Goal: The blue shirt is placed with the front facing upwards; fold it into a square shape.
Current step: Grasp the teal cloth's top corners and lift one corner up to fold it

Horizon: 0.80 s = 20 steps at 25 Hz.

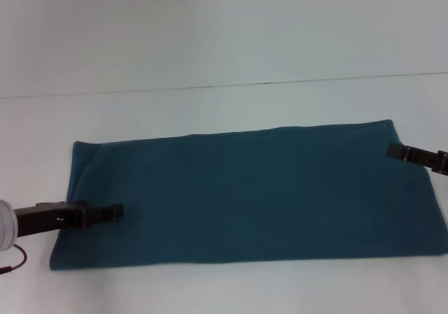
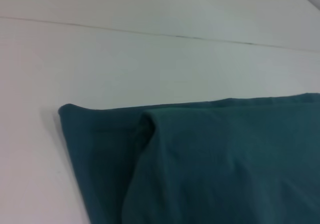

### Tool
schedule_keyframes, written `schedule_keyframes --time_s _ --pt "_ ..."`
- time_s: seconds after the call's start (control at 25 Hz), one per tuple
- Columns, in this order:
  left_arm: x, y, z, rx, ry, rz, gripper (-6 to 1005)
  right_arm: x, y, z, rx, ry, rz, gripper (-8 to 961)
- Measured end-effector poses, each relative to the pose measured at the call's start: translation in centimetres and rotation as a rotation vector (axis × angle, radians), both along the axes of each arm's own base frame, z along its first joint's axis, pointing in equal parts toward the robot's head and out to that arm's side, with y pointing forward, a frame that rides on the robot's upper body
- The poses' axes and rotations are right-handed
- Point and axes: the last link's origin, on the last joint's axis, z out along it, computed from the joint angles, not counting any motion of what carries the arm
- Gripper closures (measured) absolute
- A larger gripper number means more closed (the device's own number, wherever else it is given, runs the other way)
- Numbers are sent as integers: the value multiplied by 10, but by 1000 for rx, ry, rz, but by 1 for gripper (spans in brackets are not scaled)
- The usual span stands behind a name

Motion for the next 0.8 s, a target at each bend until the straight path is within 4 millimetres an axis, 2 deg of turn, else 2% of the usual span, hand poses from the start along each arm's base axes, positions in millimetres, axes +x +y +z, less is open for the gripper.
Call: schedule_keyframes --time_s 0.16,0.52,0.8 --pt "3 1 2 -2 7 -13 89 0 0 0 1 0 0 408" --pt "3 -6 30 17 -19 -26 88 0 0 1 4 1 -1 408" --pt "-5 -12 27 -15 16 -8 88 1 0 1 7 0 -4 408"
